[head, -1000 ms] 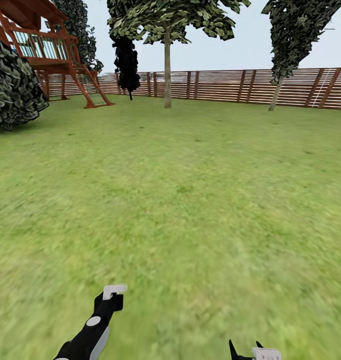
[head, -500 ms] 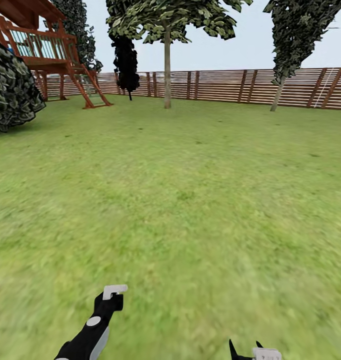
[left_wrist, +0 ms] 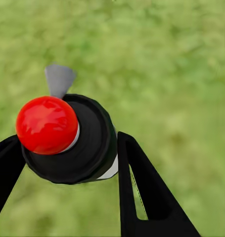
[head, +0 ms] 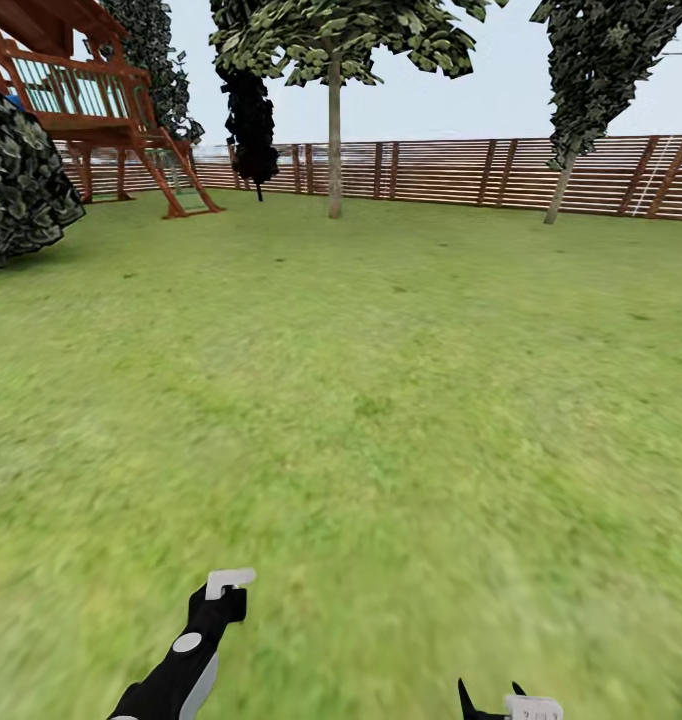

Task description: In the garden, pick up the pesticide atomizer on the floor and spray pesticide onto both trees until each tree trunk is fully covered.

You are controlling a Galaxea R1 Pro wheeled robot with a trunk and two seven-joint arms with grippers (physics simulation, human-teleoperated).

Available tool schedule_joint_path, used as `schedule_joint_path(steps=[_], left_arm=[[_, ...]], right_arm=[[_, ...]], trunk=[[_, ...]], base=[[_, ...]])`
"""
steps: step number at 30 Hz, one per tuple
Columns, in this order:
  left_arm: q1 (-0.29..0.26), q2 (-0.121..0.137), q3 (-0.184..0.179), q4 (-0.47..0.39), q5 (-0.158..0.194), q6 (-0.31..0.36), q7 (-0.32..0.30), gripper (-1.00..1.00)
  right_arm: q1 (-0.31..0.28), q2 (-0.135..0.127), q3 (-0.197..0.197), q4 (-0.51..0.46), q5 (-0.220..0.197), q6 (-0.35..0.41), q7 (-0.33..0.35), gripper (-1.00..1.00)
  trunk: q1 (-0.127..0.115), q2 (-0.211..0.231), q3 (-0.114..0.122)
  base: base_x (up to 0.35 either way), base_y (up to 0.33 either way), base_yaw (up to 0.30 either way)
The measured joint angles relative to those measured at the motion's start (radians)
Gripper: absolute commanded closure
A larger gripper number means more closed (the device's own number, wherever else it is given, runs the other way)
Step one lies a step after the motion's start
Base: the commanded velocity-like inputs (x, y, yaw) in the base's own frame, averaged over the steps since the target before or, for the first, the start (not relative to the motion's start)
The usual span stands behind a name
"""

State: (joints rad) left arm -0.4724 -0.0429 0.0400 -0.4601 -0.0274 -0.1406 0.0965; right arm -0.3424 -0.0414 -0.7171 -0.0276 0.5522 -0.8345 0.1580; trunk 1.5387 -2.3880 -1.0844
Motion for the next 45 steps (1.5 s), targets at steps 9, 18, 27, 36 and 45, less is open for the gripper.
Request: schedule_joint_path(steps=[9,18,27,36,45], left_arm=[[0.0,0.0,0.0,-0.001,0.0,0.0,0.0,1.0],[0.0,0.001,0.002,0.0,0.0,0.001,0.0,1.0],[0.0,0.002,0.002,-0.002,0.0,0.0,0.0,1.0],[0.0,0.003,0.002,-0.001,0.0,0.001,0.0,1.0],[0.0,0.003,0.001,-0.002,0.0,0.0,0.0,1.0]], right_arm=[[0.0,0.0,0.001,0.0,0.0,0.0,0.0,-1.0],[0.0,0.0,0.0,0.0,0.0,0.0,0.0,-1.0],[0.0,0.0,0.0,0.0,0.0,0.0,0.0,-1.0],[0.0,0.0,0.0,0.0,0.0,0.0,0.0,-1.0],[0.0,0.0,0.0,0.0,0.0,0.0,0.0,-1.0]], trunk=[[0.0,0.0,0.0],[0.0,0.0,0.0],[0.0,0.0,0.0],[0.0,0.0,0.0],[0.0,0.0,0.0]], base=[[0.34,0.0,0.0],[0.34,0.0,0.0],[0.34,0.0,0.0],[0.34,0.0,0.0],[0.34,0.0,0.0]])
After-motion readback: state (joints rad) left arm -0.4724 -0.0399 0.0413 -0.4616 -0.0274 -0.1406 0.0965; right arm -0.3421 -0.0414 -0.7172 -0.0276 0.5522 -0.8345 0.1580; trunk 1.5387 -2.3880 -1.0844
